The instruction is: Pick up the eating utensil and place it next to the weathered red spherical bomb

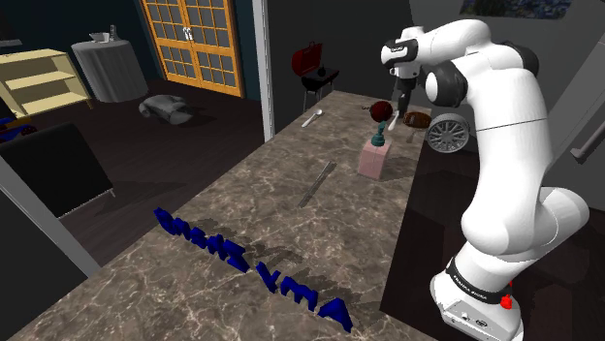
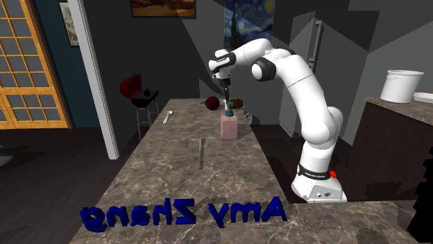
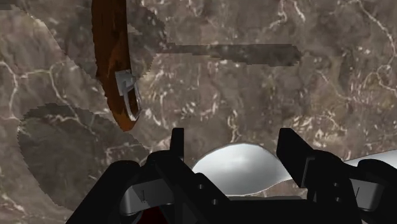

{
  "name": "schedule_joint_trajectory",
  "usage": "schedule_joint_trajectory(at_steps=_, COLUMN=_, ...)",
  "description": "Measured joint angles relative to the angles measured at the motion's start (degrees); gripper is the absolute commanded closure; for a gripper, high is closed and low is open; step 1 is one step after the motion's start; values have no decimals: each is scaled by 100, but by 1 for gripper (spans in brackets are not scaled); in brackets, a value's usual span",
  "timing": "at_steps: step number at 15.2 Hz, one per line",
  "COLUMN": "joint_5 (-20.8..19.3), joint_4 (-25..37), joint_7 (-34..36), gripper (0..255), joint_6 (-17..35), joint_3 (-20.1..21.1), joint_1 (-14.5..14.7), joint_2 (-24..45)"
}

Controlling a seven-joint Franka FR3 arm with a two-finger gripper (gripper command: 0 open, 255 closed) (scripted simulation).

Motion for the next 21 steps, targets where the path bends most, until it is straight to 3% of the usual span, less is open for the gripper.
schedule_joint_trajectory(at_steps=11, joint_5=68, joint_4=-555, joint_7=-1, gripper=255, joint_6=737, joint_3=51, joint_1=25, joint_2=200)
schedule_joint_trajectory(at_steps=17, joint_5=69, joint_4=-599, joint_7=2, gripper=255, joint_6=780, joint_3=52, joint_1=35, joint_2=195)
schedule_joint_trajectory(at_steps=18, joint_5=69, joint_4=-599, joint_7=2, gripper=0, joint_6=780, joint_3=52, joint_1=35, joint_2=195)
schedule_joint_trajectory(at_steps=21, joint_5=69, joint_4=-599, joint_7=2, gripper=0, joint_6=780, joint_3=52, joint_1=35, joint_2=195)
